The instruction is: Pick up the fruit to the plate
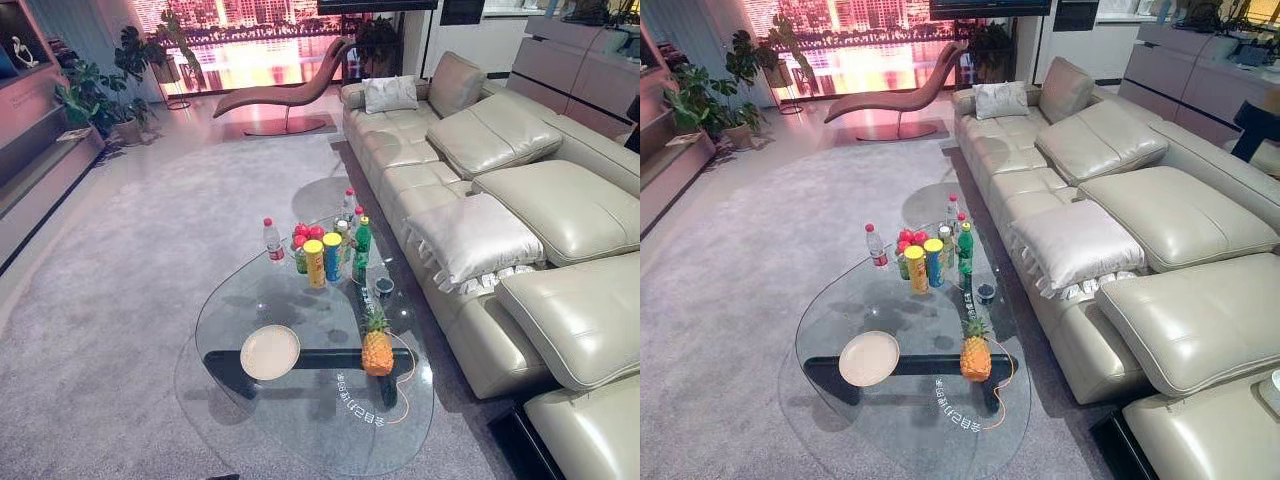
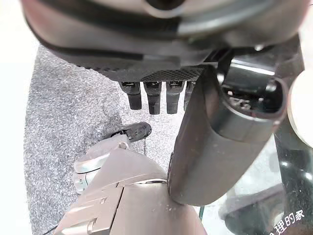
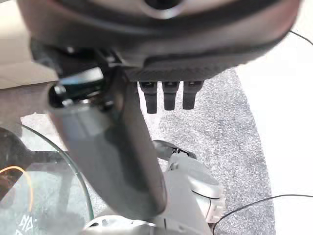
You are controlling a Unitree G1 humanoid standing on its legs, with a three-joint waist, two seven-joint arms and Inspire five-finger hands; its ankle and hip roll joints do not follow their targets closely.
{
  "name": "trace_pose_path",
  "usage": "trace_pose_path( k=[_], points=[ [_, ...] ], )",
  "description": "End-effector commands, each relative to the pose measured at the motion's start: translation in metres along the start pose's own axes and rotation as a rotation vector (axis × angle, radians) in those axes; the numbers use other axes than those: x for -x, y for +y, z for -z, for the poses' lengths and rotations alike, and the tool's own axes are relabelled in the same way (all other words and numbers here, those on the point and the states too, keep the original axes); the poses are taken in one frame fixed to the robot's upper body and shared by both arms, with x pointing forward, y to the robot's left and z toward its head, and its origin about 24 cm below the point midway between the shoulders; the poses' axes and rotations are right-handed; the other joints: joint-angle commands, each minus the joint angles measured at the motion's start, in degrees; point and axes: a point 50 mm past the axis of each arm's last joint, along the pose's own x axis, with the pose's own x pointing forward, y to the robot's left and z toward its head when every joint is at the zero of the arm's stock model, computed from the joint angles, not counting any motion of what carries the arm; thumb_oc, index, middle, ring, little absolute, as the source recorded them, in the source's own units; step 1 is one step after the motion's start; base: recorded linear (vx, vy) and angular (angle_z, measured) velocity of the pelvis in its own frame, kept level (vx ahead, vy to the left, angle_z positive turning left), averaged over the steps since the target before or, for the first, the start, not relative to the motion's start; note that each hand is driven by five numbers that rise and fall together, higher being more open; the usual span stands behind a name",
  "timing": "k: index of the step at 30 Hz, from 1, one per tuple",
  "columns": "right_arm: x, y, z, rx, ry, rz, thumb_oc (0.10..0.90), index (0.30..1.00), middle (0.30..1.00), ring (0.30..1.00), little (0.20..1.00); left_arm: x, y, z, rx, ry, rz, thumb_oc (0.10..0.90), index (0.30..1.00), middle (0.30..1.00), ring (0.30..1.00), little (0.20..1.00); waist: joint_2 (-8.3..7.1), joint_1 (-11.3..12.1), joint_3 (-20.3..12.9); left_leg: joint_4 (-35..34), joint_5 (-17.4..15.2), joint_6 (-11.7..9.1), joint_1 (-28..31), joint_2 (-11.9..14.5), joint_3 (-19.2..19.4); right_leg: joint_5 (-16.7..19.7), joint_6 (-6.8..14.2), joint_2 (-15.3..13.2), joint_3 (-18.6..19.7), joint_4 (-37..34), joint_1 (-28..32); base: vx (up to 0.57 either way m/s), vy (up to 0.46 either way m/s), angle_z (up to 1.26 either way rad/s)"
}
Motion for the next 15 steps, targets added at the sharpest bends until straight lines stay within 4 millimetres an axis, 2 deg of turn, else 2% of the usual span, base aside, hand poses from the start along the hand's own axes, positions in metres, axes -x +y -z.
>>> trace_pose_path(
  k=[1, 15],
  points=[
    [-0.0007, -0.0104, -0.0292, -0.001, -0.057, 0.033, 0.800, 0.900, 0.900, 0.900, 0.900, -0.0009, 0.0081, -0.0184, 0.032, -0.026, -0.020, 0.800, 0.900, 0.900, 0.900, 0.900, -0.68, -0.4, 2.6, 0.3, -0.4, -1.5, 1.0, 3.2, 1.3, 0.3, 2.5, -4.2, -2.3, 0.2, 1.5, 0.01, -0.137, -0.27],
    [-0.0006, -0.0133, -0.0293, 0.005, -0.058, 0.037, 0.800, 0.900, 0.900, 0.900, 0.900, -0.0007, 0.0093, -0.0215, 0.034, -0.042, -0.018, 0.800, 0.900, 0.900, 0.900, 0.900, -0.83, -0.3, 2.5, 0.3, -0.2, -1.7, 0.9, 3.4, 1.5, 0.4, 2.5, -4.2, -2.7, 0.2, 1.4, -0.01, 0.000, 0.00]
  ],
)
